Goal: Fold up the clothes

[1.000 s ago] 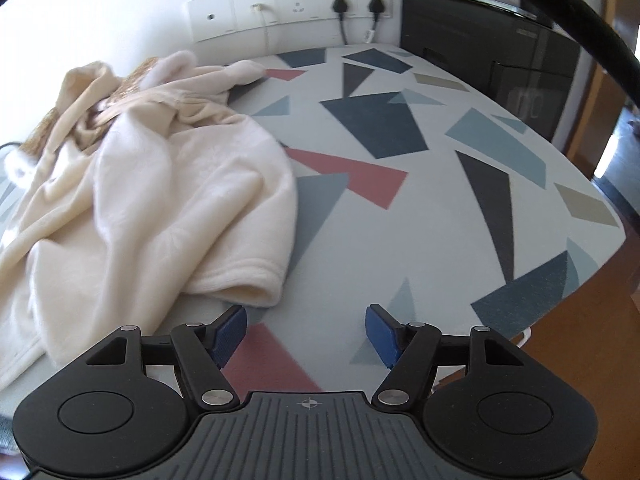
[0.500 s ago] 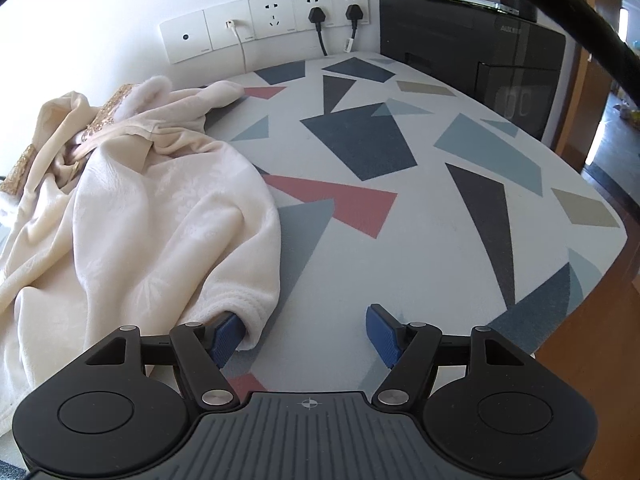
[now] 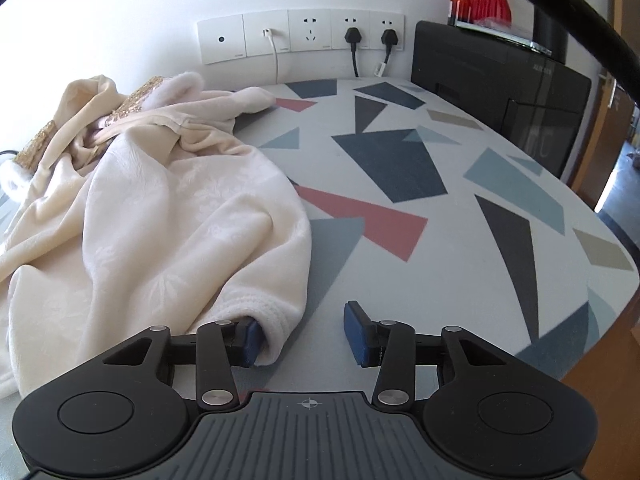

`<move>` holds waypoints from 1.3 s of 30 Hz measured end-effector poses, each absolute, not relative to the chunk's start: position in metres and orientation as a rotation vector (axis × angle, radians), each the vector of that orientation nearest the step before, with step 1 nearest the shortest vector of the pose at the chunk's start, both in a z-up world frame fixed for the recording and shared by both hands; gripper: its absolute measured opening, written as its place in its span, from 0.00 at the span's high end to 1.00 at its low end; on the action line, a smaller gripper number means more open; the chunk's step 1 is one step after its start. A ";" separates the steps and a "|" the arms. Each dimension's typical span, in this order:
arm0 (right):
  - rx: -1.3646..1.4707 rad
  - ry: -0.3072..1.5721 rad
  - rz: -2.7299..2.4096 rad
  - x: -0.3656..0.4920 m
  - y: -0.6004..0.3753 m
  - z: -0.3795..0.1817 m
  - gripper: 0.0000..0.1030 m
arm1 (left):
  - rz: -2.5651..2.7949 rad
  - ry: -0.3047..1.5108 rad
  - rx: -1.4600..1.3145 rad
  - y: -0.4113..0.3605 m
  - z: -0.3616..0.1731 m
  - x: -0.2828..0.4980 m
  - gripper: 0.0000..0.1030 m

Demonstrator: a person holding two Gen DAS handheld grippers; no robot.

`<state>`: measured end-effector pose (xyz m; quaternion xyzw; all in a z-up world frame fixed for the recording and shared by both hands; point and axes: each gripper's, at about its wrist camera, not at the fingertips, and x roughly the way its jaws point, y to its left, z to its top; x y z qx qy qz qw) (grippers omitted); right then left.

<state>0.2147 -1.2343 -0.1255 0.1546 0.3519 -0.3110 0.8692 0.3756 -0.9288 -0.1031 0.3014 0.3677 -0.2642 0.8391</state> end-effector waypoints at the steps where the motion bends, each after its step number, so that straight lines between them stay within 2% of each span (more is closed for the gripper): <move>1: 0.314 0.737 -0.647 0.216 -1.236 -0.123 0.95 | -0.534 0.791 0.621 -0.927 -0.102 0.380 0.90; 4: 0.344 0.614 -0.740 0.192 -1.249 -0.092 0.96 | -0.442 0.787 0.520 -0.908 -0.086 0.395 0.93; 10: 0.400 0.357 -0.920 0.143 -1.275 -0.030 0.96 | -0.393 0.741 0.277 -0.860 -0.036 0.390 0.93; 15: 0.362 0.464 -0.891 0.117 -1.255 -0.033 0.96 | -0.433 0.795 0.321 -0.856 -0.042 0.356 0.93; 19: 0.481 0.524 -0.895 0.105 -1.255 -0.047 0.95 | -0.423 0.898 0.269 -0.847 -0.062 0.357 0.93; 22: 0.614 0.529 -0.871 0.114 -1.267 -0.057 0.96 | -0.368 0.933 0.191 -0.845 -0.072 0.375 0.93; 27: 0.603 0.498 -0.825 0.176 -1.295 -0.047 0.96 | -0.312 0.879 0.116 -0.862 -0.061 0.432 0.94; 30: 0.585 0.413 -0.770 0.236 -1.324 0.006 0.96 | -0.289 0.718 0.096 -0.884 -0.002 0.481 0.94; 33: 0.491 0.189 -0.673 0.273 -1.331 0.111 0.97 | -0.266 0.475 -0.027 -0.881 0.109 0.512 0.95; 36: 0.439 -0.004 -0.628 0.261 -1.321 0.178 0.97 | -0.266 0.221 -0.180 -0.862 0.227 0.524 0.95; 39: 0.386 -0.194 -0.581 0.248 -1.311 0.245 0.97 | -0.298 0.100 -0.207 -0.845 0.281 0.500 0.94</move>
